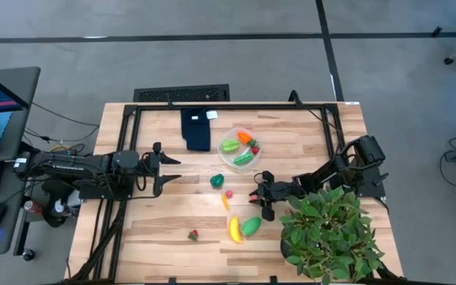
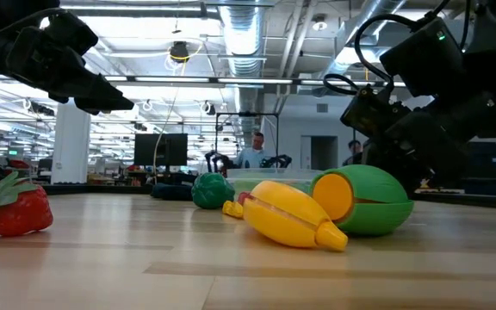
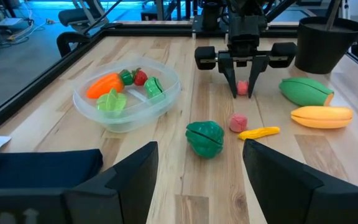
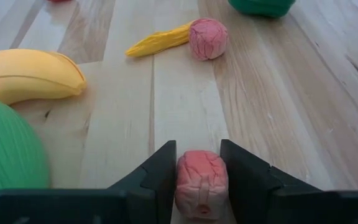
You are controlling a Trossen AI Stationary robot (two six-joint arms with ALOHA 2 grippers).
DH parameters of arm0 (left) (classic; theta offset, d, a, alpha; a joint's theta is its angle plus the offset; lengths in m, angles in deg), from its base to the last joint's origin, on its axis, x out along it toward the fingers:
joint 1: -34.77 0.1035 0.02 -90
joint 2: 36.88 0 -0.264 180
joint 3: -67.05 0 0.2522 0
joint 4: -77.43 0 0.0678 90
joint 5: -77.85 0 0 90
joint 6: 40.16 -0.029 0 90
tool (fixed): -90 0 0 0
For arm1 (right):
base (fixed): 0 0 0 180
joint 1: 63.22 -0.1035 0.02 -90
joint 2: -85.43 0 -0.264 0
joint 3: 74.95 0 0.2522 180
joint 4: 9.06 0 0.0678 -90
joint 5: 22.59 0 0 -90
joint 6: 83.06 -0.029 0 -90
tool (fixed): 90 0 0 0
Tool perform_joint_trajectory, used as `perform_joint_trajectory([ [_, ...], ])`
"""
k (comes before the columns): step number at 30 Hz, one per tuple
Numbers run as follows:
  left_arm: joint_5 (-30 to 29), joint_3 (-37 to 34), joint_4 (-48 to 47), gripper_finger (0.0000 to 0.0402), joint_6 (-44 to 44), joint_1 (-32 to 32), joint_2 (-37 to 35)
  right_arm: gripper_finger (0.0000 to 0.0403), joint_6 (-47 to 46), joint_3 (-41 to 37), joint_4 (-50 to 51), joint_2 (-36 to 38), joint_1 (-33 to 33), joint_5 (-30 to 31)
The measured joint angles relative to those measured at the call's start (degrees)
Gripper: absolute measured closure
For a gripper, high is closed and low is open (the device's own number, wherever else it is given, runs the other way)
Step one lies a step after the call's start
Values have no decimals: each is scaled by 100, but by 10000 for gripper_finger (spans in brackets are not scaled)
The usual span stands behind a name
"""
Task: Pick and placing Produce into tupperware
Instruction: Put the right pink peach into the transparent container
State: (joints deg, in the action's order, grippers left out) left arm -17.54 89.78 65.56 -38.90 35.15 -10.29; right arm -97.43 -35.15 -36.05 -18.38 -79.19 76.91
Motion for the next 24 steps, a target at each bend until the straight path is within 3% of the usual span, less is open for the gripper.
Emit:
perform_joint_trajectory([
  [8, -2, 0, 0, 173, 0, 0, 0, 309, -2, -2, 6, 0, 0, 20],
  [24, 0, 0, 0, 173, -9, 0, 2, 311, 74, -2, 4, -4, -2, 72],
])
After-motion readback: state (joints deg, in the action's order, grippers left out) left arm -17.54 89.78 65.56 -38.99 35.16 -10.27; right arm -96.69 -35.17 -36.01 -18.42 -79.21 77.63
